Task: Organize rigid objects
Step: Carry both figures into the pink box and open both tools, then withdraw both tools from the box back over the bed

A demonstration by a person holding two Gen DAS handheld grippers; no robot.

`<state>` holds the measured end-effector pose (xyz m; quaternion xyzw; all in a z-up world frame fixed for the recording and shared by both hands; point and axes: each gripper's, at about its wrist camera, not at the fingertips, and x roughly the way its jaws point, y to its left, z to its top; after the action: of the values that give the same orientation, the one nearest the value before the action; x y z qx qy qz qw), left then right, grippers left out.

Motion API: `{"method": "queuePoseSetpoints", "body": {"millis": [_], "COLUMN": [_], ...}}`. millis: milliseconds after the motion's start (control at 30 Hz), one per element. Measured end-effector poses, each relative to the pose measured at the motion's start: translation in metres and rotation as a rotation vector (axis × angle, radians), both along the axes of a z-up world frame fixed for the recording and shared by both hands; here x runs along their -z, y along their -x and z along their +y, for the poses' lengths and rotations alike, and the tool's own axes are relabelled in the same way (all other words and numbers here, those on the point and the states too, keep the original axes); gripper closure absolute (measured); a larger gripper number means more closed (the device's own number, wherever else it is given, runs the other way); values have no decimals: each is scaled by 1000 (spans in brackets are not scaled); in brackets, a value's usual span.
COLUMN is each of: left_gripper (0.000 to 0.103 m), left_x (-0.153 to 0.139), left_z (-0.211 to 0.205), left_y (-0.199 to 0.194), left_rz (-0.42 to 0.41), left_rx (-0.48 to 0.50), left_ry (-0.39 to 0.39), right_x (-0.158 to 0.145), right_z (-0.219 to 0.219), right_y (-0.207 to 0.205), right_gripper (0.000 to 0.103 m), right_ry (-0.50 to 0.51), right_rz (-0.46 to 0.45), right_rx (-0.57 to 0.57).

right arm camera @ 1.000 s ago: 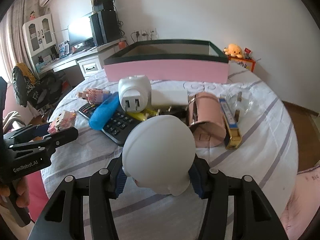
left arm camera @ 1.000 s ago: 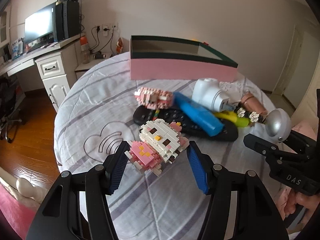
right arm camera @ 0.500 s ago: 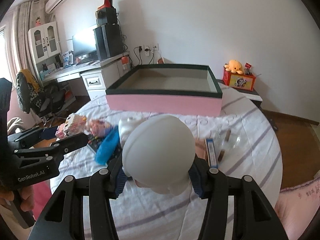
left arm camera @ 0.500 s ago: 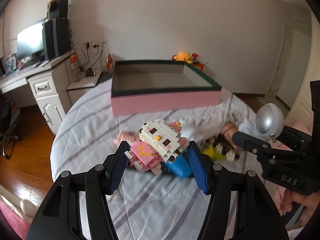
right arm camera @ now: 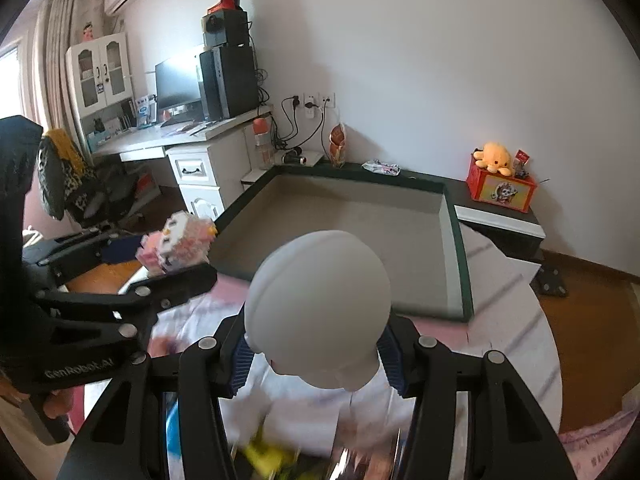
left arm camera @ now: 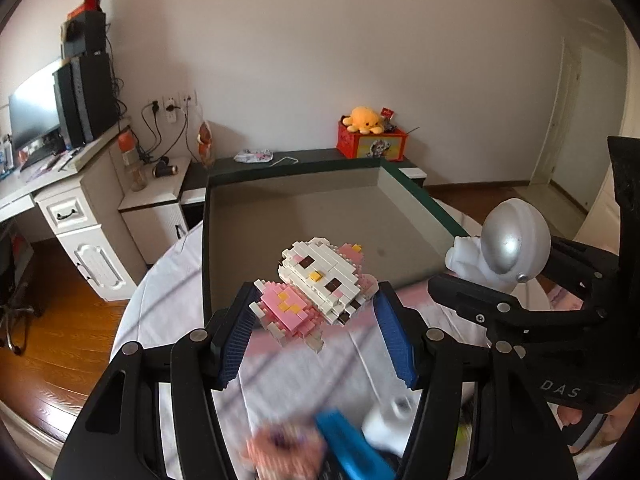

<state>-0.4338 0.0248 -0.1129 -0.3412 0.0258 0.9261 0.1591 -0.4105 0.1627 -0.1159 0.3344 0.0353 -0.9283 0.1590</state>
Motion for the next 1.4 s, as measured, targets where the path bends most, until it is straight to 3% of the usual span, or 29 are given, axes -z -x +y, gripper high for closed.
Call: {"method": "queuePoseSetpoints", "body": {"millis": [167, 333, 600, 667, 733, 767, 833, 933, 1100, 1400], "left_gripper": [43, 42, 42, 40, 39, 33, 26, 4, 1, 0], "left_x": [12, 42, 62, 62, 60, 58, 51, 36, 11, -28], "left_z": [-2, -3, -3, -3, -4, -6, -9, -12, -25, -40], "left_y": [54, 97, 107, 106, 103, 103, 94, 77, 35, -75], "left_rz": [-64, -156, -217, -211, -209, -209, -210, -162, -80, 67], "left_rx": [-4, -26, -31, -37, -47, -51, -52, -59, -88, -143], "left_ry": [23, 54, 87, 97, 98, 93, 65, 55, 35, -29], "right_x": [13, 44, 63, 63, 62, 60, 54, 40, 11, -33], "right_z": [4, 1, 4, 5, 9, 11, 16, 24, 25, 31], "right_y": [56, 96, 109, 111, 108, 107, 104, 88, 55, -49], "right_gripper": [48, 48, 47, 42, 30, 24, 24, 24, 23, 21], "right_ry": [2, -23, -17, -28, -40, -34, -15, 3, 4, 2], "right_rz": [-61, -165, -249, -261, -260, -257, -246, -209, -140, 49], "right_rx": [21, 19, 20, 30, 56, 63, 66, 75, 77, 91]}}
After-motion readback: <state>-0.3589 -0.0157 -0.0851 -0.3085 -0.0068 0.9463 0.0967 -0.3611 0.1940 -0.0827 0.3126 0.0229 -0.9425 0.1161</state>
